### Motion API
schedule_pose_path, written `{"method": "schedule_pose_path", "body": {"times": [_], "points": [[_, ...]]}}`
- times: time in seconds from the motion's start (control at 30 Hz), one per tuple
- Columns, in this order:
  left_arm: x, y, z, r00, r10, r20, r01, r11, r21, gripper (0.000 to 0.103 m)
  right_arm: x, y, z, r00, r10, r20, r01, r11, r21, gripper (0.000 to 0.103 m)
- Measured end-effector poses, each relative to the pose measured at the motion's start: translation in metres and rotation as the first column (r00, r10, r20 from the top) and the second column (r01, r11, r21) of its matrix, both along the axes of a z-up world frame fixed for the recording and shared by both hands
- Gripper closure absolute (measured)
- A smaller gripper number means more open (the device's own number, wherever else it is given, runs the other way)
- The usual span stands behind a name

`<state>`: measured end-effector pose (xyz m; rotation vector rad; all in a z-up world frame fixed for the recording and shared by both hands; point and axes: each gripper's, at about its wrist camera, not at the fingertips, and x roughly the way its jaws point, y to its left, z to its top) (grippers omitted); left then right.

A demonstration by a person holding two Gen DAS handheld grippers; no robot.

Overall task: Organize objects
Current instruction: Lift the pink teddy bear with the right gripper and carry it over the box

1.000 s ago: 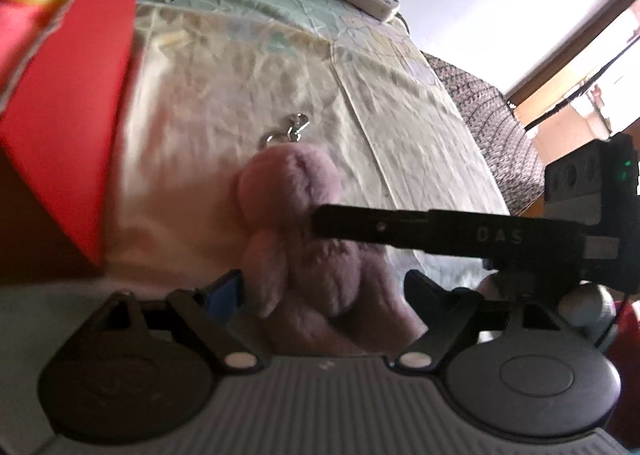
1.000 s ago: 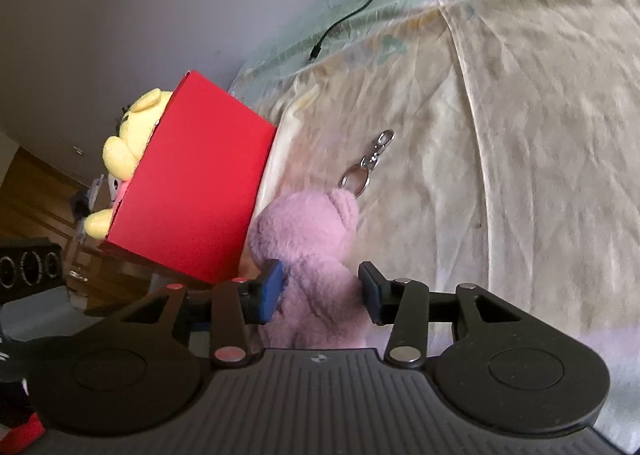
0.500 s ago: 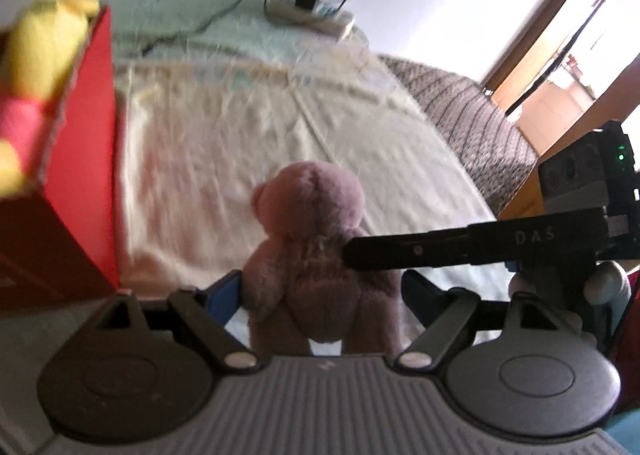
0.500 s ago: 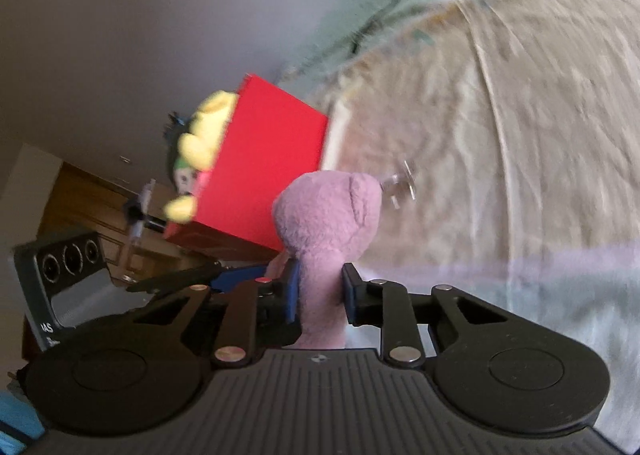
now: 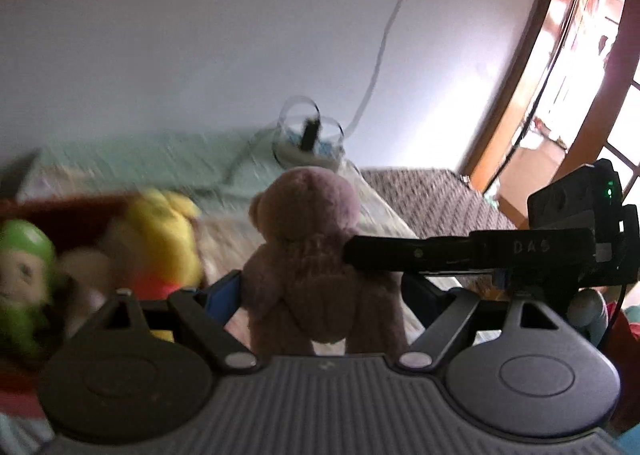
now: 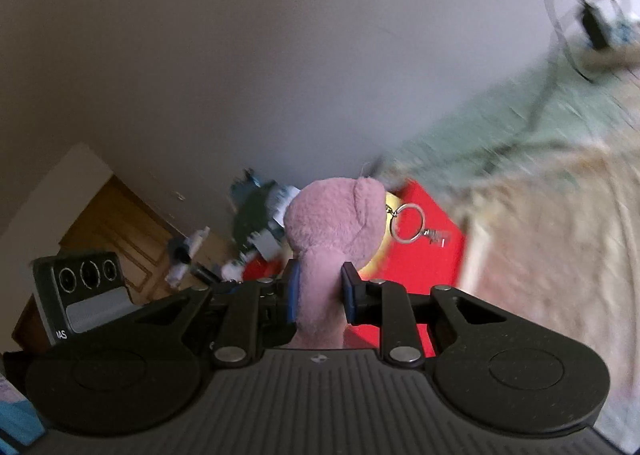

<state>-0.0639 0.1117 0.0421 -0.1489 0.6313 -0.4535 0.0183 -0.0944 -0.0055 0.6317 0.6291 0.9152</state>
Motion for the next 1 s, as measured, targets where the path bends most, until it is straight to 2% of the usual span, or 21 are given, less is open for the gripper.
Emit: {"method": "schedule_pose_path", "body": {"times": [0.2, 0.43, 0.63, 0.7, 0.77, 0.87, 1.0], "points": [[0.003, 0.062, 0.021, 0.995, 0.055, 0.079, -0.056, 0.998, 0.008, 0.020, 0.021, 0.065, 0.019, 0.995, 0.004, 0.097, -0.006, 1.000, 0.014, 0.080], [0.021, 0.113, 0.019, 0.991, 0.092, 0.096, -0.098, 0.994, 0.055, 0.020, 0.047, 0.121, 0.009, 0.995, -0.008, 0.095, 0.009, 1.000, -0.001, 0.079], [0.043, 0.135, -0.011, 0.996, 0.087, 0.011, -0.087, 0.993, 0.074, 0.020, 0.061, 0.146, -0.024, 0.999, -0.051, 0.017, 0.052, 0.994, -0.093, 0.079], [0.047, 0.134, -0.019, 0.997, 0.076, -0.002, -0.076, 0.993, 0.095, 0.026, 0.062, 0.150, -0.032, 0.998, -0.070, -0.002, 0.069, 0.990, -0.124, 0.080], [0.049, 0.131, -0.030, 0.997, 0.073, -0.009, -0.071, 0.990, 0.118, 0.026, 0.060, 0.151, -0.034, 0.996, -0.084, 0.019, 0.086, 0.986, -0.143, 0.080], [0.059, 0.136, -0.042, 0.997, 0.044, -0.062, -0.039, 0.996, 0.079, 0.025, 0.055, 0.154, -0.030, 0.994, -0.094, 0.045, 0.101, 0.978, -0.184, 0.081], [0.063, 0.132, -0.049, 0.997, 0.029, -0.073, -0.024, 0.997, 0.067, 0.024, 0.057, 0.165, -0.030, 0.991, -0.111, 0.081, 0.127, 0.965, -0.228, 0.081]]}}
